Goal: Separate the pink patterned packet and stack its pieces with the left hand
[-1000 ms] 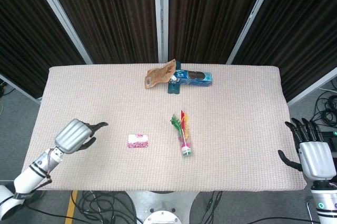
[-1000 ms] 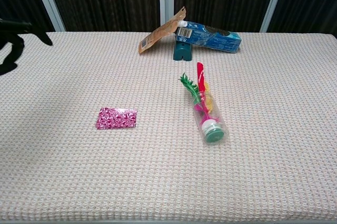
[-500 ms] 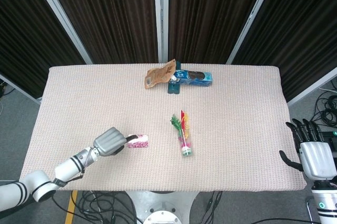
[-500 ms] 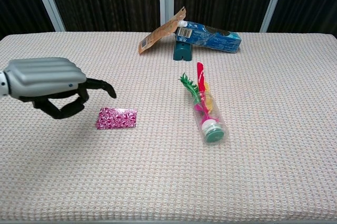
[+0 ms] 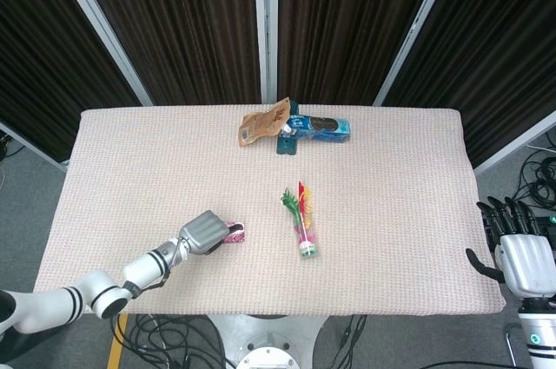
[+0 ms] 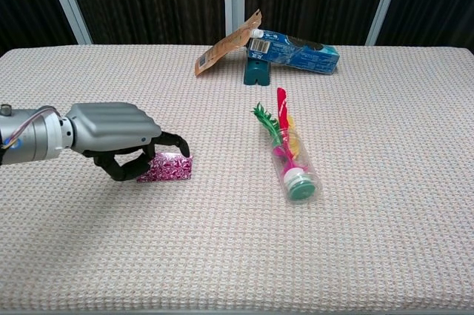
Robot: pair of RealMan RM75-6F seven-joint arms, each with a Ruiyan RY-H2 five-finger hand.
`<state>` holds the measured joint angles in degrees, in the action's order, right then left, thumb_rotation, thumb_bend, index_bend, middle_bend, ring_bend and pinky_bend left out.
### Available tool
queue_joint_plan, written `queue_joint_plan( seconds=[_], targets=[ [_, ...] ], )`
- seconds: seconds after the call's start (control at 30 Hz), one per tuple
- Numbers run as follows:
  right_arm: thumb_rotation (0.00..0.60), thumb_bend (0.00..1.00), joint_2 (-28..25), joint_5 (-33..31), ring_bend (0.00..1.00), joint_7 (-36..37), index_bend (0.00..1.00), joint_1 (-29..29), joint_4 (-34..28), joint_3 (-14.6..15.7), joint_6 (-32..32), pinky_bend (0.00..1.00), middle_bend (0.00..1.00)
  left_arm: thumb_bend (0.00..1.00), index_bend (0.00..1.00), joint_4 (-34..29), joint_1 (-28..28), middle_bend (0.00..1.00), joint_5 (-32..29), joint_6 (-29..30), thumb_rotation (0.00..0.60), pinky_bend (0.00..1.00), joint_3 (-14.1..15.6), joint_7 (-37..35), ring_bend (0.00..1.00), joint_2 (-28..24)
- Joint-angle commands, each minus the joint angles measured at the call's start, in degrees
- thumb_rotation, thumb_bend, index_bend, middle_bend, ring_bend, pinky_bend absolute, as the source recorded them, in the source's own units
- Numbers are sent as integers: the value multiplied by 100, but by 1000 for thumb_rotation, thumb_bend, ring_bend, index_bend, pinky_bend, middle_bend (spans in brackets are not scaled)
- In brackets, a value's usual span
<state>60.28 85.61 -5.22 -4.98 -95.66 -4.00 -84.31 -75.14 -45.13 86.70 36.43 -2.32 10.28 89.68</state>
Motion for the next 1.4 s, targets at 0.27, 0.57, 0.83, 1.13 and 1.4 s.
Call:
queue_joint_plan(
  seconds=[0.27,0.57,0.83,1.13,1.4],
  targets=[
    [508,197,41,-10,0,29,131,-21,38,1,42,0,91,614,230,-41,-64,844,-470,-132,600,925,134,556,882,31],
    [514,198,57,-5,0,29,131,-41,36,3,70,0,91,614,230,-286,-7,845,-548,0,600,924,337,658,882,-318],
    [513,197,63,1,0,56,131,-37,38,-6,42,0,91,613,230,-449,108,845,-494,38,600,924,632,471,882,-699],
    [515,197,69,-9,0,60,131,7,42,19,8,0,92,608,229,-636,203,846,-419,429,600,925,595,417,882,-826],
    [513,196,19,-18,0,75,131,56,26,24,-49,0,91,607,229,-592,-25,845,-611,243,600,924,393,618,882,-455]
  ],
)
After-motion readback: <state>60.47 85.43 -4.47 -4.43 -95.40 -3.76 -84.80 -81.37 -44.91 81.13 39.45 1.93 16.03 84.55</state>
